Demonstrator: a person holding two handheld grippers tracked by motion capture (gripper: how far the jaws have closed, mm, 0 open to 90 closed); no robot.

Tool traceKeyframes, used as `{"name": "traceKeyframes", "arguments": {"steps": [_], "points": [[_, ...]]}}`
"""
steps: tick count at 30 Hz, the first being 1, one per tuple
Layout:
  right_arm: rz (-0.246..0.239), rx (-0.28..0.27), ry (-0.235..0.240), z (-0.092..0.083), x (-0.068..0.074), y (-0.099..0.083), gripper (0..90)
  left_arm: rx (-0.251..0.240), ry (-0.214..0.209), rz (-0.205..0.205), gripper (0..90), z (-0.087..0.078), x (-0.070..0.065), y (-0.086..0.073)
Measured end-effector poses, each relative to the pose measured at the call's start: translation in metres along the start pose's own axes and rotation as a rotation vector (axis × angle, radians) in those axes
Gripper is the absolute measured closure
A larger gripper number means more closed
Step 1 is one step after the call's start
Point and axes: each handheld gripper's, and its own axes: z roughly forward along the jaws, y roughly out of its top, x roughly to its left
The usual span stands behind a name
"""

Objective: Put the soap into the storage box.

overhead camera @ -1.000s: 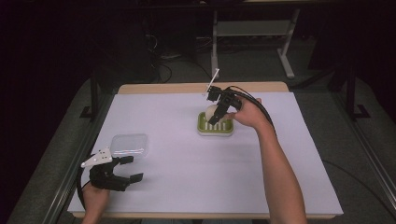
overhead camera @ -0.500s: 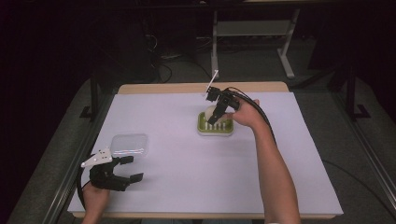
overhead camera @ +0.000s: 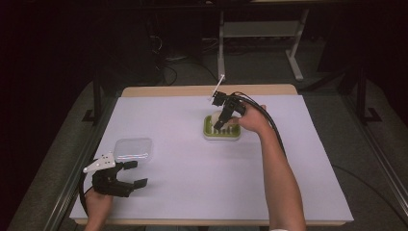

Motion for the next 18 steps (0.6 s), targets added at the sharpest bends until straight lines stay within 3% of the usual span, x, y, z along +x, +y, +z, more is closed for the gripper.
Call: {"name": "traceKeyframes", "arguments": {"steps": [18], "points": [[0.043,0.014,0.008,0.011,-0.008,-0.011,23.8,0.004,-0.002,0.0,12.9,0.001,0.0,0.0]]}}
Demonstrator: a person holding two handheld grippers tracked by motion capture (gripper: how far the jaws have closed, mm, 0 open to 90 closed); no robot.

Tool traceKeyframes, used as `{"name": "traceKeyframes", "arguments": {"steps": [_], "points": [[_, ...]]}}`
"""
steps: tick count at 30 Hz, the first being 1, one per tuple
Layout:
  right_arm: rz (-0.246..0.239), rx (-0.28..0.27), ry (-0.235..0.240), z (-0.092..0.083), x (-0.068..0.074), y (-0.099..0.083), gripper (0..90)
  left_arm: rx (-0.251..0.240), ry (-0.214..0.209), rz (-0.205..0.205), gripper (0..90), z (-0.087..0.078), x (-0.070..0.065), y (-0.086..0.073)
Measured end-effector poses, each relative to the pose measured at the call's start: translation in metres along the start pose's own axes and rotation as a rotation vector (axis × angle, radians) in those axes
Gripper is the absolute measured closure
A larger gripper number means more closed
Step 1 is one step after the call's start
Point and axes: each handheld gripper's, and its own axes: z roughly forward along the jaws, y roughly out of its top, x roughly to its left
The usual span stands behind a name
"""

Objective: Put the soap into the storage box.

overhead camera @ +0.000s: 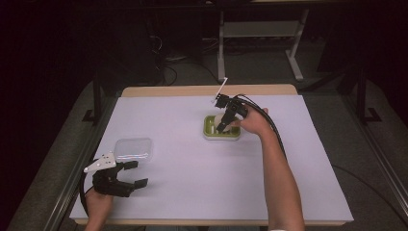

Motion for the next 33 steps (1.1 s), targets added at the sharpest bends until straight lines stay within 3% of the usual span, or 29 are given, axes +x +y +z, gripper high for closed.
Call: {"name": "traceKeyframes", "arguments": {"steps": [33], "points": [[0.011,0.017,0.001,0.0103,-0.0009,0.0024,23.8,0.002,-0.002,0.003,12.9,-0.0001,0.0,0.0]]}}
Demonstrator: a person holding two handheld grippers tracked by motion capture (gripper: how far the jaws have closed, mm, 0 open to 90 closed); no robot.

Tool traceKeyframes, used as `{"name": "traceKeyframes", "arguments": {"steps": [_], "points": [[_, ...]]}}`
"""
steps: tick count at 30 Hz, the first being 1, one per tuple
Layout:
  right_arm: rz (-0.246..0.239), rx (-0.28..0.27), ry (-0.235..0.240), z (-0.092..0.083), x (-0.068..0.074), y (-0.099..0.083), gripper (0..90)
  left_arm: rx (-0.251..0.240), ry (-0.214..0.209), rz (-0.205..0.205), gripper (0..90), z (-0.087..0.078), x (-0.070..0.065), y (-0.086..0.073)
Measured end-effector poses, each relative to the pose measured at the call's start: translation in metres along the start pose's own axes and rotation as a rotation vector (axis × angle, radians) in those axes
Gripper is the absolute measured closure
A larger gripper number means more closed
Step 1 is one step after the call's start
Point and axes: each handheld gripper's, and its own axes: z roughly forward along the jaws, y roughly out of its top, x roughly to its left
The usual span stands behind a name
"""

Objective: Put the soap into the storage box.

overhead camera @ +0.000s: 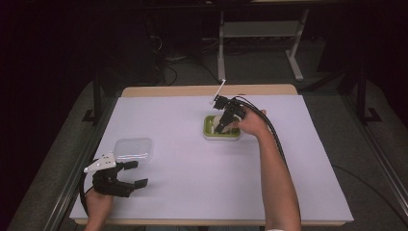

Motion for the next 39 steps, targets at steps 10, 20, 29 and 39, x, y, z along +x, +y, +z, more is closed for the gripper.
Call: {"name": "traceKeyframes", "arguments": {"steps": [10,20,29,39], "points": [[0.002,0.003,-0.002,0.0,0.0002,0.0002,23.7,0.0,-0.001,0.004,12.9,0.0,0.0001,0.0001],[-0.002,0.005,-0.004,-0.0001,0.0005,0.0008,23.7,-0.001,0.0,0.001,12.9,0.0,0.0,0.0001],[-0.001,0.006,-0.006,0.0,0.0007,0.001,23.8,-0.002,-0.001,0.003,12.9,-0.0001,0.0,0.0001],[-0.003,0.011,-0.009,0.0003,0.0014,0.0015,23.7,-0.004,0.0,0.002,12.9,0.0001,0.0,0.0002]]}}
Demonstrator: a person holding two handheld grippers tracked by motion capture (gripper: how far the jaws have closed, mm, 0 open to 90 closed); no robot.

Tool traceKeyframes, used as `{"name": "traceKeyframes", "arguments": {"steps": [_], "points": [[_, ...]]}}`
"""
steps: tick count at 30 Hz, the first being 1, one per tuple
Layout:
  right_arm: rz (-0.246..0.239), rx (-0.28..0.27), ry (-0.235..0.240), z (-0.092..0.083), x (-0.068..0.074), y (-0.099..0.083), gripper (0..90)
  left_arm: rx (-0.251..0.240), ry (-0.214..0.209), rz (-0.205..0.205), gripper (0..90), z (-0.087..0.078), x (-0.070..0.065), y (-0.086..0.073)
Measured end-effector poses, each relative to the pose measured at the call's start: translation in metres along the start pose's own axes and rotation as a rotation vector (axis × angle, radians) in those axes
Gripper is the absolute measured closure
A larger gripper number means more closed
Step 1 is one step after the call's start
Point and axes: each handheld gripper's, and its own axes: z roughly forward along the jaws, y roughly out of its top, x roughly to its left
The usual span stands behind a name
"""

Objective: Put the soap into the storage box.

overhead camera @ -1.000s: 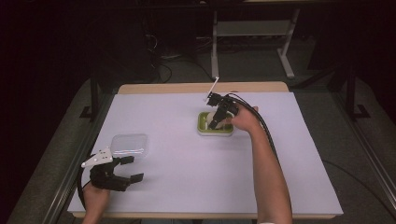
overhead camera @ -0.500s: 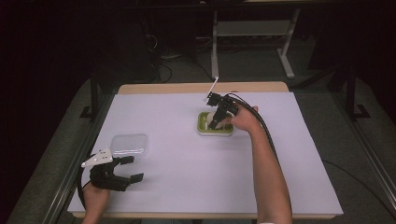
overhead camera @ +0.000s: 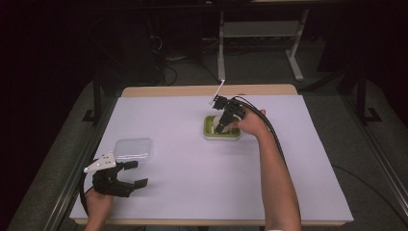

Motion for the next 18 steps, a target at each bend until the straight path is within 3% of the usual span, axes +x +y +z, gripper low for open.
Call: {"name": "traceKeyframes", "arguments": {"steps": [18], "points": [[0.005,0.01,-0.009,-0.0012,-0.0002,-0.0007,23.7,0.001,0.0,0.0,12.9,-0.0001,-0.0001,0.0002]]}}
